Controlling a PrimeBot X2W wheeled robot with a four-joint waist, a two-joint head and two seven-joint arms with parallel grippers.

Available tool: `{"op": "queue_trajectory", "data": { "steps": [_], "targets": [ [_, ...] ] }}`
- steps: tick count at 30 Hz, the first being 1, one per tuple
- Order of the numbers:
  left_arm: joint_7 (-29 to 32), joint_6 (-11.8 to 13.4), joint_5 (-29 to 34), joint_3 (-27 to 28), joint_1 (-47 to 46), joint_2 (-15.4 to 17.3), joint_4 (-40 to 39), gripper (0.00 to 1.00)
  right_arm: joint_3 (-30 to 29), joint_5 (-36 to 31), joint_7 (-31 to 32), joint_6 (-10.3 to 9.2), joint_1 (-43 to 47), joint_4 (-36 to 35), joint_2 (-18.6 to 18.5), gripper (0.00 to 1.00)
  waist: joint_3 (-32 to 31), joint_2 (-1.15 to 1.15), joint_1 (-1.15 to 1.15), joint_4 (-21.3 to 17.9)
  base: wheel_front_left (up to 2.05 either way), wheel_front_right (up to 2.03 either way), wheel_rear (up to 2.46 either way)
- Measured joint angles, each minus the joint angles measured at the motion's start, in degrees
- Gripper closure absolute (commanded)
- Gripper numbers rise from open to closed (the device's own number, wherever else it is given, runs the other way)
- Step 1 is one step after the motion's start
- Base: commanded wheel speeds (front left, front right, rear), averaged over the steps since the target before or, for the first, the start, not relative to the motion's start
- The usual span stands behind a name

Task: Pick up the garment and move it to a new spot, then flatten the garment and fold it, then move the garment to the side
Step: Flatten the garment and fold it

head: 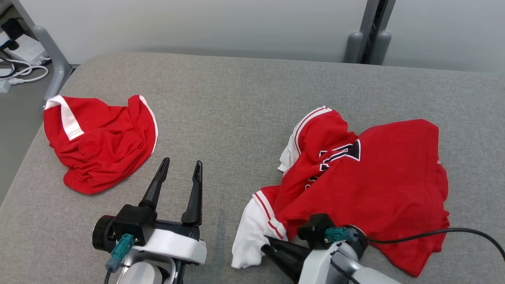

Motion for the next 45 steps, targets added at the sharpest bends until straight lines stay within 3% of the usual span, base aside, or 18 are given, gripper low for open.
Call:
{"op": "queue_trajectory", "data": {
  "steps": [1,5,12,16,21,27,29,32,34,45],
  "targets": [
    [0.0,0.0,0.0,0.2,0.0,0.0,0.0,0.00,0.0,1.3,1.1,-0.05,0.4,0.4,-0.5,0.00,0.0,0.00,0.00,-0.1,0.00,0.00,0.00],
    [0.0,0.0,0.0,0.8,0.2,0.0,0.0,0.00,-3.2,3.0,0.7,-0.03,0.3,-0.5,-2.0,0.00,-0.1,0.00,0.00,-0.7,0.00,0.00,0.00],
    [0.0,0.0,0.1,1.0,0.3,0.0,-0.2,0.00,-19.0,0.3,-4.6,-0.04,-0.9,-1.3,-3.4,0.00,-0.7,0.00,0.00,-3.1,0.00,0.00,0.00],
    [0.0,-0.1,0.2,1.2,0.2,0.0,-0.4,0.00,-30.9,-8.3,-8.5,-0.04,0.8,0.4,-3.5,0.00,-0.9,0.00,0.00,-5.2,0.00,0.00,0.00],
    [0.0,-0.4,0.2,1.2,-0.5,0.0,-0.3,0.00,-38.5,-14.0,-9.7,-0.04,5.1,2.0,-0.1,0.00,-0.3,0.00,0.00,-7.2,0.00,0.00,0.00],
    [-0.1,0.0,-1.0,1.8,-4.5,0.0,3.6,0.00,-42.8,-16.9,-10.7,-0.04,6.6,0.5,3.5,0.00,1.9,0.00,0.00,-10.3,0.00,0.00,0.00],
    [-0.1,-0.3,1.1,1.6,-7.3,0.0,6.5,0.00,-43.2,-17.4,-10.9,-0.04,6.5,0.1,4.0,0.00,2.8,0.00,0.00,-11.8,0.00,0.00,0.00],
    [-0.1,-4.4,0.3,0.0,-12.4,0.0,9.8,0.00,-43.9,-17.9,-11.1,-0.04,6.2,-0.6,4.7,0.00,4.3,0.00,0.00,-14.1,0.00,0.00,0.00],
    [-0.1,-7.5,-4.1,-1.4,-15.3,0.0,12.5,0.00,-44.6,-18.1,-11.5,-0.04,6.0,-0.8,4.9,0.00,5.4,0.00,0.00,-15.6,0.00,0.00,0.00],
    [3.0,-9.5,1.0,-5.7,-29.2,2.5,30.5,0.00,-45.5,-18.4,-12.6,-0.04,5.9,-0.6,5.7,0.00,9.9,0.00,0.00,-21.3,0.00,0.00,0.00]
  ]
}}
